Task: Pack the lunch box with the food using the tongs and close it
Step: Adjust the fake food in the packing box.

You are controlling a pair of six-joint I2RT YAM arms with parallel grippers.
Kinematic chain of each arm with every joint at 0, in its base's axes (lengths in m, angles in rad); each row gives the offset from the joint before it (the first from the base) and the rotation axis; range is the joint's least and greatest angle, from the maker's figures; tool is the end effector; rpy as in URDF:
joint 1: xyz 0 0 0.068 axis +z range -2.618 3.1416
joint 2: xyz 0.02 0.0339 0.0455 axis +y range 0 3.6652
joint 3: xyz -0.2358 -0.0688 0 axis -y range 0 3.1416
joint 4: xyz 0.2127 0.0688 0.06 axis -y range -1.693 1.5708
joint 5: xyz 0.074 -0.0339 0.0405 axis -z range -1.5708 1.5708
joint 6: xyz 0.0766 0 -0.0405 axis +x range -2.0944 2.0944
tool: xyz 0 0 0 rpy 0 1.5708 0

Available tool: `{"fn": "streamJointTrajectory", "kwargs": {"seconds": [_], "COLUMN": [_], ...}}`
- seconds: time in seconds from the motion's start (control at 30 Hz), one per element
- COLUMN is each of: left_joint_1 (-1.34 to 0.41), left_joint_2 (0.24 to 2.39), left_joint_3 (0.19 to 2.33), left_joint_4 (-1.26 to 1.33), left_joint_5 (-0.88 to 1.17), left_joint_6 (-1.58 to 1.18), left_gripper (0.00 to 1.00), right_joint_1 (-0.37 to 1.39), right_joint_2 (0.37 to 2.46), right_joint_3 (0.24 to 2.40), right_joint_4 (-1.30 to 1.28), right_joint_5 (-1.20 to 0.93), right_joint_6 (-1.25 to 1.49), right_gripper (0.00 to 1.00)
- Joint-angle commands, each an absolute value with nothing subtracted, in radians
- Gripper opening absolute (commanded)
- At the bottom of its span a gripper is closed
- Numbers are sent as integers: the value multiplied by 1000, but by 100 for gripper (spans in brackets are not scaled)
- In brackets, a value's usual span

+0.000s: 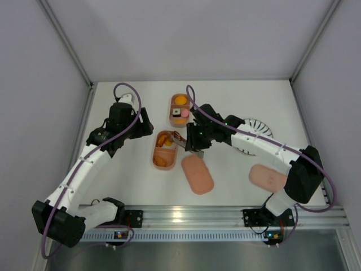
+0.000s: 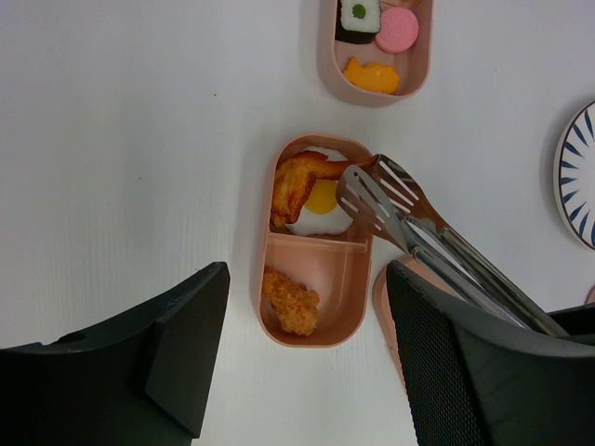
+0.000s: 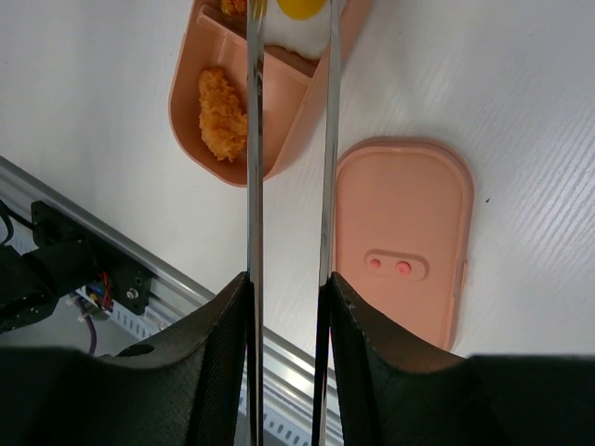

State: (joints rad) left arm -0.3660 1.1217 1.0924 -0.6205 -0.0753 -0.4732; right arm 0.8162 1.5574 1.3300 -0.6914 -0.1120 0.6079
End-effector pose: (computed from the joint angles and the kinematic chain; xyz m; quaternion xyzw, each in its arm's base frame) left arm 0.2371 -0.0847 0.2887 -0.0647 0.8930 -0.1501 0.4193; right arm 0.2189 0.2453 0.2405 -0.1162 0.9389 0.2491 0.2074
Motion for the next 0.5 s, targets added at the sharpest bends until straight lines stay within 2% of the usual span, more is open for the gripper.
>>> {"fn": "streamJointTrajectory", "kwargs": {"seconds": [0.0,0.47], "left_joint_1": [-360,-359], "left_joint_2": [1103,1097], "left_joint_3": [1095,1097], "left_joint_4": [-575,-580], "left_joint_5": [-80,-87], "left_joint_6": [-479,-468], "left_gripper": [74,74], "right_joint_1": [824,822], "right_joint_2": [1569,1628], "right_joint_3": [1387,1374], "right_joint_4": [-649,-574], "right_joint_5": [-138,-158], "right_joint_6": [624,655], "right_gripper": [36,35]}}
